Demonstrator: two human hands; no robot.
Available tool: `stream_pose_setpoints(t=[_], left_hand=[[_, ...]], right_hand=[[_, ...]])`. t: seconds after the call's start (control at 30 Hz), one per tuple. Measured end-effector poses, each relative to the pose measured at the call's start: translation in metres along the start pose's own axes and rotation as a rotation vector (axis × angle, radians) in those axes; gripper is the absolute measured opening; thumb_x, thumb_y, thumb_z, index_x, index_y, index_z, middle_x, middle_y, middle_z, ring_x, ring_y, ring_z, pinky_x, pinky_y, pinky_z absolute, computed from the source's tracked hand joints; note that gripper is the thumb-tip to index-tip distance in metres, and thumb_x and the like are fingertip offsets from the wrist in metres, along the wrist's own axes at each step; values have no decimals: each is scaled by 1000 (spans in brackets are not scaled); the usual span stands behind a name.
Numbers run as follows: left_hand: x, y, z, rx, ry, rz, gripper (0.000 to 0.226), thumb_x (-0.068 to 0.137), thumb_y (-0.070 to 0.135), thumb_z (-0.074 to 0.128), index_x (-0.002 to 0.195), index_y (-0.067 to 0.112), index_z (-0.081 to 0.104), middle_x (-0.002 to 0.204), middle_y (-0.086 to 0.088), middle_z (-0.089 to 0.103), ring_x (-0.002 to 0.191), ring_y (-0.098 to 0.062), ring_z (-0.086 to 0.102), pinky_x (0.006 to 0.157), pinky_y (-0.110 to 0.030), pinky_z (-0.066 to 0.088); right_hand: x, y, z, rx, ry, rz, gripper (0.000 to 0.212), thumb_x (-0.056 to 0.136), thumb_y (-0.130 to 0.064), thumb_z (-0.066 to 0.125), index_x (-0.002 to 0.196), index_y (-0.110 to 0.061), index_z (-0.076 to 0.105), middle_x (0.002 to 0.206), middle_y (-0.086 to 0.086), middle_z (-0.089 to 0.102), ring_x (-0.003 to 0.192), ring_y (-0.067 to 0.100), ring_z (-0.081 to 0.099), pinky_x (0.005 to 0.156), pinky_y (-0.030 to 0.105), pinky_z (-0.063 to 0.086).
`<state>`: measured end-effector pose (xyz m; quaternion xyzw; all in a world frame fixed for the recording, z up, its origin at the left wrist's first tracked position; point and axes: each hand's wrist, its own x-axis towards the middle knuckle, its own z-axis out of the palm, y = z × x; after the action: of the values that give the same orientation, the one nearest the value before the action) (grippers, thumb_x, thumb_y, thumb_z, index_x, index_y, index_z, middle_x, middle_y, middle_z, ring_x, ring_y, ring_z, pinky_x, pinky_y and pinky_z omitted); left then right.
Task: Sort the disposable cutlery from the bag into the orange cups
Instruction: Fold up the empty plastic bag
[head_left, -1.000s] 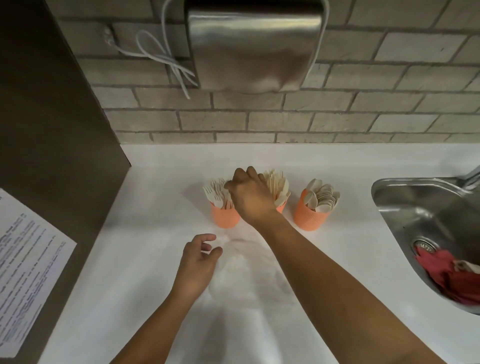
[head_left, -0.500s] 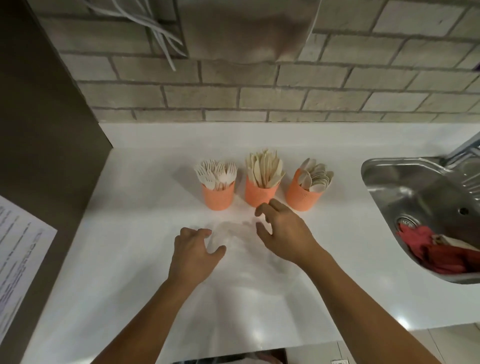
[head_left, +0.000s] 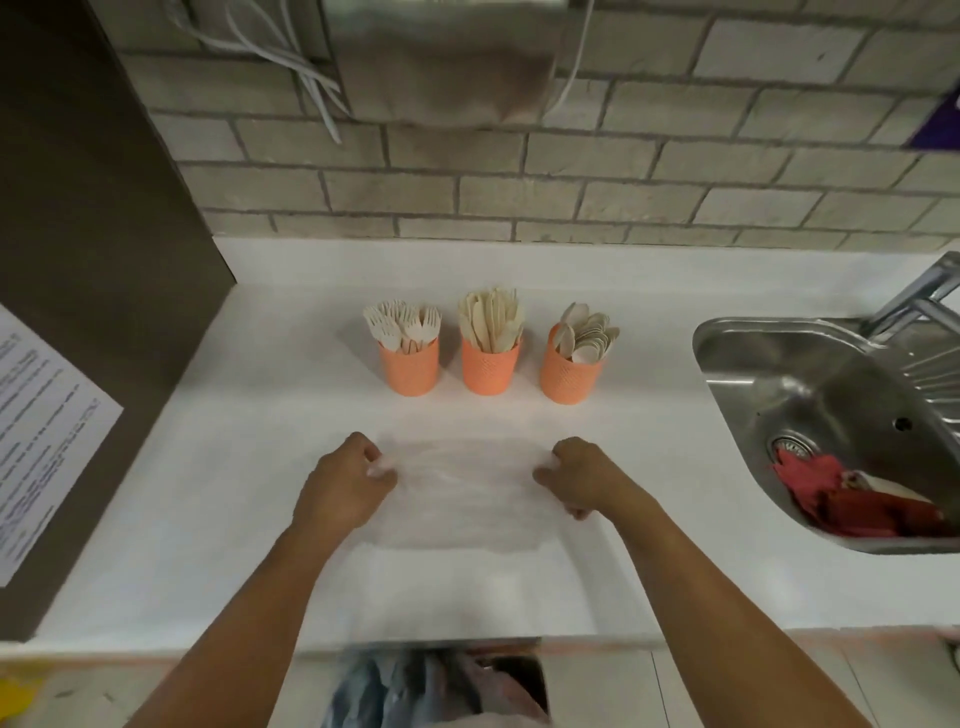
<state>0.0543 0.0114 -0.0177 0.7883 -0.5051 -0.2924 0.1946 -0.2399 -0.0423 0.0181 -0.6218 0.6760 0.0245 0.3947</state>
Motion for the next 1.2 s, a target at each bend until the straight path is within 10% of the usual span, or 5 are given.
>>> stream_pose_setpoints(t=[0.23,0.5,0.67,0.97,1.2], left_hand=[[-45,64,-70,-212,-101,7,29,72,42,87,75,18,72,70,4,67,74,-27,63,63,-29,42],[-133,166,-122,-278,988,713,23,92,17,62,105,35,56,79,12,53,69,-13,50,61,-24,38],[-107,86,-48,498,-215,-60,48,84,56,78,70,14,61,73,-3,61,67,-20,57,61,-30,40],[-126,127,-68,-376,479,194,16,95,27,73,83,23,63,76,4,62,69,-18,60,62,-28,44],[-130,155,-63,-205,463,213,36,91,33,74,76,7,54,66,0,51,60,-18,46,54,-32,35]], right_hand=[[-54,-13,-77,-14,-174,-70,22,93,-13,54,112,-4,61,92,12,72,59,22,70,48,24,50],[-122,-60,-127,534,1255,-960,34,78,4,51,110,-5,57,108,8,56,90,13,51,77,14,41],[-49,27,-56,-379,124,-211,34,94,-8,53,127,0,58,131,23,58,122,38,58,83,34,48],[-85,8,-115,625,561,-452,14,91,-5,54,97,-15,62,86,3,67,66,16,66,64,43,62],[-112,3,-123,14,407,-435,21,87,-27,70,103,-16,64,90,2,63,81,23,62,55,24,43]])
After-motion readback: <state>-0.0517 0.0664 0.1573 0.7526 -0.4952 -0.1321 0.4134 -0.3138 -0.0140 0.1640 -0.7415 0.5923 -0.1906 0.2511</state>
